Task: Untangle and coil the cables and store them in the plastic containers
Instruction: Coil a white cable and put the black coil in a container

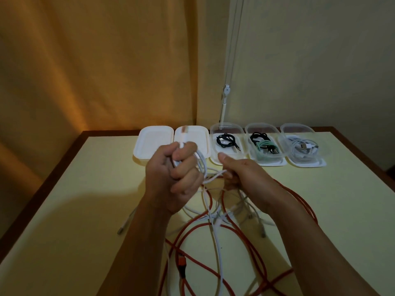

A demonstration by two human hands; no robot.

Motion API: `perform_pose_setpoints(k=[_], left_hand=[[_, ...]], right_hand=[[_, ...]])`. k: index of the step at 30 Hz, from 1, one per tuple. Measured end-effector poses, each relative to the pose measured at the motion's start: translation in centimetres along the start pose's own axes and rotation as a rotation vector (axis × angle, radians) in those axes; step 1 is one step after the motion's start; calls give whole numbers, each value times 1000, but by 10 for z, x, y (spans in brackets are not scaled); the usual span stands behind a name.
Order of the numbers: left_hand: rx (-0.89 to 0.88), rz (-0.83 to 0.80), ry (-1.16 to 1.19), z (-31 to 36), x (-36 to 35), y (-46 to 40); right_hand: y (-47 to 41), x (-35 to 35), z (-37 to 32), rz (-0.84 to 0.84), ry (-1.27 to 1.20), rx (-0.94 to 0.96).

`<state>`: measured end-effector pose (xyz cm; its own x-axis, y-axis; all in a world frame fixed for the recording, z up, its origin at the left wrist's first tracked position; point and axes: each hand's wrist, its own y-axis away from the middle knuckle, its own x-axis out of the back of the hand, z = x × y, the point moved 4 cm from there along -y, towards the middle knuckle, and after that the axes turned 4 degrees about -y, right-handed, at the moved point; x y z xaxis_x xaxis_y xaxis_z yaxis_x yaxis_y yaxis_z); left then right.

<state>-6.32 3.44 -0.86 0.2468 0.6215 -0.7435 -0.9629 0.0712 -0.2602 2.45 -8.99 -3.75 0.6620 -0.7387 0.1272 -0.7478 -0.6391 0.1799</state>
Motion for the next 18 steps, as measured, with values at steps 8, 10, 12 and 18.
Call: perform_pose_setpoints(k=[8,10,12,18], left_hand=[[629,-293,7,-33,-7,9],[716,-248,-169,-40,-2,10],[781,-161,-434,-45,5,8],[744,368,-856,-50,20,-3]], right_hand=[[2,22,-13,353,-32,140],[3,29,-17,392,-48,178],[3,27,-19,382,-11,223],[3,17,-16,293,84,279]])
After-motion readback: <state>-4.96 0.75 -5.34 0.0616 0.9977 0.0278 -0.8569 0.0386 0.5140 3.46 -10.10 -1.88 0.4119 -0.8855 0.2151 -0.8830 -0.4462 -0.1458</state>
